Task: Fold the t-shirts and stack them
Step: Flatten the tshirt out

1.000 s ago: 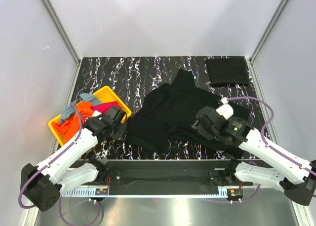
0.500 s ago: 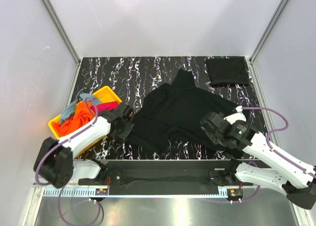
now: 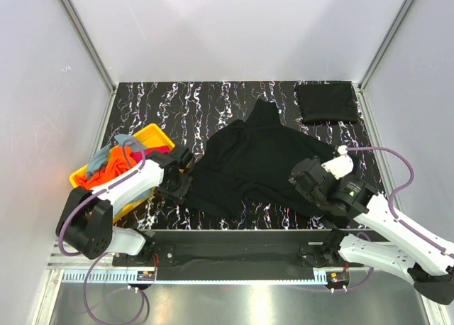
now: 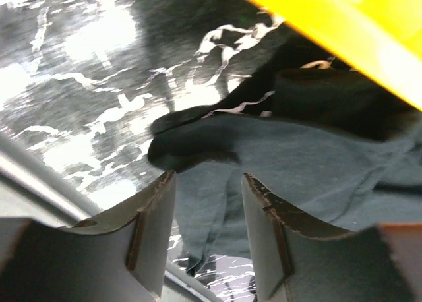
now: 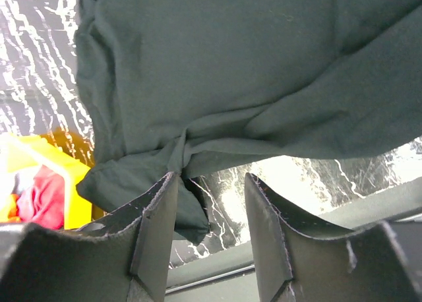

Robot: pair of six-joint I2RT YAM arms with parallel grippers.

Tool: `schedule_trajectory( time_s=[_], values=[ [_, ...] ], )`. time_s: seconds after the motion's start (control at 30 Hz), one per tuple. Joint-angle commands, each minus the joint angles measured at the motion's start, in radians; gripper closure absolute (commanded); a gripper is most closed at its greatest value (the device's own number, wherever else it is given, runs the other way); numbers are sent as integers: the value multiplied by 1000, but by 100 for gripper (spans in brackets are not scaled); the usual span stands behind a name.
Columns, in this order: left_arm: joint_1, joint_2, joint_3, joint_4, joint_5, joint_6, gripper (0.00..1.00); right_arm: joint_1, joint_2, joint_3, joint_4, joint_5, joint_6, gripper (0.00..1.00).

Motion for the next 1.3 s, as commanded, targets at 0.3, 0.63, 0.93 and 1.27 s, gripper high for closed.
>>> schedule_trajectory(
  time_s=[0.3,0.63,0.93,1.27],
  values=[
    [-41,34,197,-255,-37,-133,49,-2,-54,-6,35,65,-79,48],
    [-37,166,258,-302,10,-210,52,-2,-134,-15,39,86,-122,48],
    [-37,259,306,-339,1,-253,52,-2,-216,-24,39,99,-168,48],
    [-33,335,330,-324,-34,-259,46,-2,-281,-24,33,143,-212,48]
  ],
)
